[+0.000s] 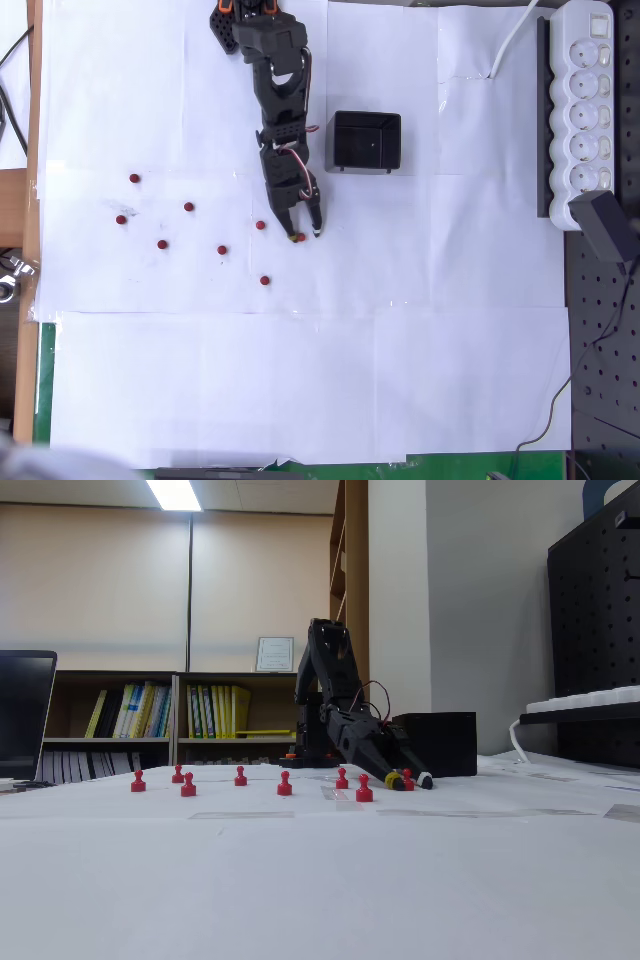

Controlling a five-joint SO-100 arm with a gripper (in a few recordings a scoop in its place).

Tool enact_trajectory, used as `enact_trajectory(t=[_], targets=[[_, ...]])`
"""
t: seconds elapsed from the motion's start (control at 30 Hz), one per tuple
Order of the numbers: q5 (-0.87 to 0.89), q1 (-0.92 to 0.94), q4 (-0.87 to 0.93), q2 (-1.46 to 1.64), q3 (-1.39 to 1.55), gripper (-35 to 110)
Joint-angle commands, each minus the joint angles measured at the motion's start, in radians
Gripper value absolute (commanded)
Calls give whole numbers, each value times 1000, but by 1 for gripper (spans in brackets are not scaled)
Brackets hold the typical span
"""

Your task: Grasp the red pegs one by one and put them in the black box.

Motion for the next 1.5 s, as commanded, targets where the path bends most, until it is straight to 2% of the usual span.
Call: enact_trajectory(t=[0.0,0.23,0.43,0.57,0.73,0.93,1.2,1.33,1.47], targets=[[-8,-15,-11,12,15,8],[-9,-5,-9,8,2,0],[-32,3,-6,0,-17,0],[-98,9,72,-103,-43,0],[-229,-2,428,-336,-8,0],[-477,-46,1118,-577,272,0],[-704,-183,1832,-736,672,0],[-804,-272,2026,-738,804,0],[-877,-368,2086,-727,841,0]])
